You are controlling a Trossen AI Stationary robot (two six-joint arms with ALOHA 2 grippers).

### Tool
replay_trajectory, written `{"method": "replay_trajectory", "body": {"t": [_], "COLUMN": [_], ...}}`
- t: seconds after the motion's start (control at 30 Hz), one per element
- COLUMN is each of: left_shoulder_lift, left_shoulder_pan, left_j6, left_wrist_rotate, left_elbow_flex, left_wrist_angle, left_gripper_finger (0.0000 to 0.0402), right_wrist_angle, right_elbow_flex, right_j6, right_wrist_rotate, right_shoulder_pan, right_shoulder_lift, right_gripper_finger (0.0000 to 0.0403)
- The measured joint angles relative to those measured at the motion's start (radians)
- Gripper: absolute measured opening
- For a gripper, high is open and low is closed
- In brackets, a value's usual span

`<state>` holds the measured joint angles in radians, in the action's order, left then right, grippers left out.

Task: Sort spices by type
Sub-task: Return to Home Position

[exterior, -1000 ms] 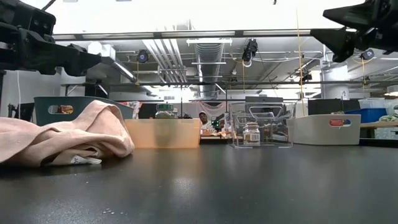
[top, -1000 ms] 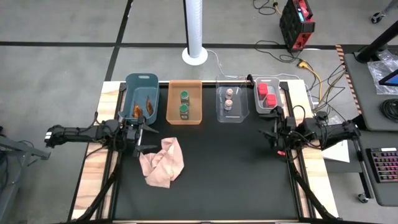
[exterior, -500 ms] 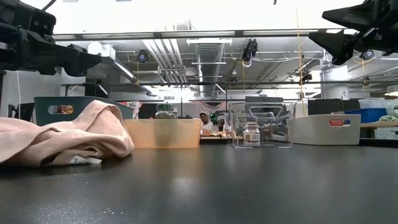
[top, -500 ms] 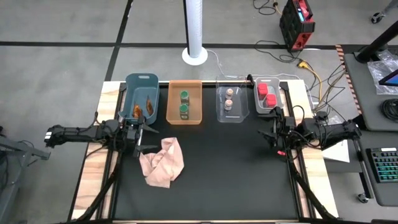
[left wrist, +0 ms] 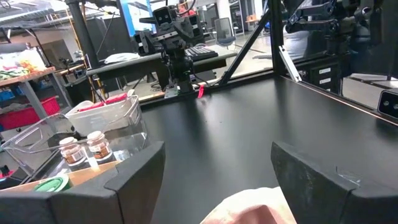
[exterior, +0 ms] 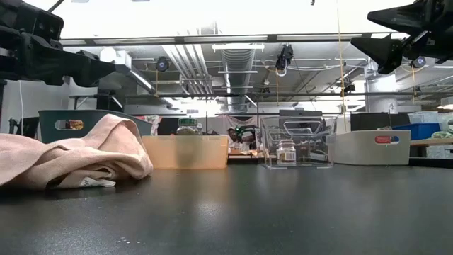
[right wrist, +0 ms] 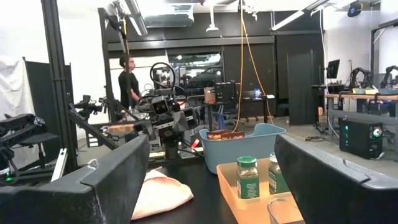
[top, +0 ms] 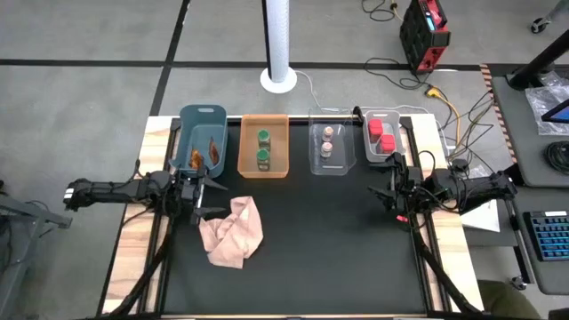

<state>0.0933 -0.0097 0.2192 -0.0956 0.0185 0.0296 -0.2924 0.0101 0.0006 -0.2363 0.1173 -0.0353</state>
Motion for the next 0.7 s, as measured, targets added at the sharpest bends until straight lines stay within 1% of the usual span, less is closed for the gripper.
{"method": "replay_trajectory", "body": {"t": [0.7], "left_shoulder_lift": [0.000], "left_shoulder_pan": [0.000], "left_j6": [0.000], "left_wrist_rotate": [0.000], "left_elbow_flex": [0.000], "left_wrist_angle": [0.000], "left_gripper_finger": [0.0276], "right_wrist_angle": [0.000], "right_elbow_flex": [0.000], "right_j6": [0.000], "right_wrist_rotate": [0.000], "right_shoulder_pan": [0.000], "right_shoulder_lift": [0.000], "right_gripper_finger": [0.0305]}}
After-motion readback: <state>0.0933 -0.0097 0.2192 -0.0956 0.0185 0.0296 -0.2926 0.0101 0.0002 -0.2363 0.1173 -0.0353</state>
